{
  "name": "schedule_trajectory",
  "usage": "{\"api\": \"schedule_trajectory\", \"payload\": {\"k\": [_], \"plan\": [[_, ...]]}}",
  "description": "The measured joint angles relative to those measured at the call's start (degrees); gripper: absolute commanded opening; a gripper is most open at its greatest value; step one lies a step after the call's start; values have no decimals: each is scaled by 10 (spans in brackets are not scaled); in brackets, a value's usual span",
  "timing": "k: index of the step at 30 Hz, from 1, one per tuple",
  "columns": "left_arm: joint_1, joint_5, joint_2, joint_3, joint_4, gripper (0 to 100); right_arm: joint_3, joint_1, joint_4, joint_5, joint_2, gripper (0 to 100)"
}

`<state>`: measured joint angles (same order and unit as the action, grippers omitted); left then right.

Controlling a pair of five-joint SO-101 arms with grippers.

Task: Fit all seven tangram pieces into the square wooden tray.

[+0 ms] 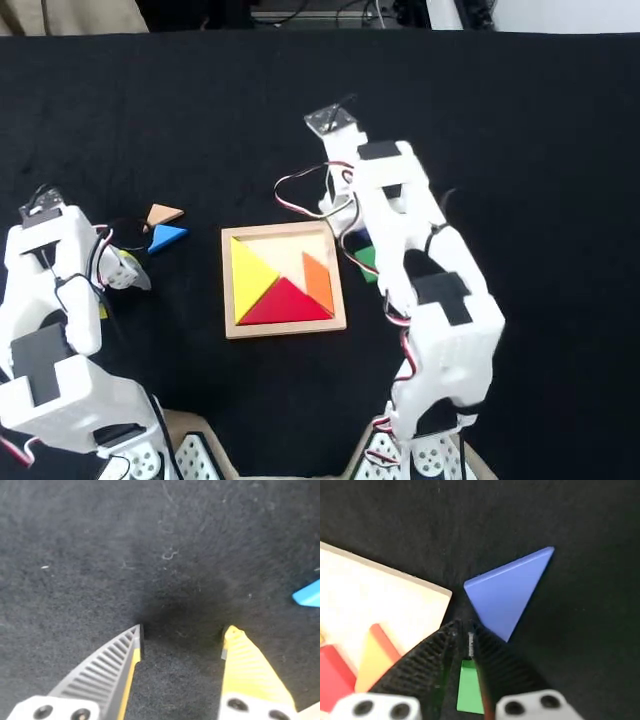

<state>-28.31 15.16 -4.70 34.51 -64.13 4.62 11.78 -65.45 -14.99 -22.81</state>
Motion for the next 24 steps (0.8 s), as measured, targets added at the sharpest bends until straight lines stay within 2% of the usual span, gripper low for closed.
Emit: {"api": "schedule_trajectory", "payload": {"k": [4,12,19,24], "plan": [[5,0,0,0,0,263,0,-9,3,0,-23,11],[5,0,1,2,1,263,-76,-105,4,1,-41,11],[6,0,1,2,1,263,-229,-101,-5,0,-164,11],[6,0,1,2,1,263,-367,-97,-93,0,-243,11]]}}
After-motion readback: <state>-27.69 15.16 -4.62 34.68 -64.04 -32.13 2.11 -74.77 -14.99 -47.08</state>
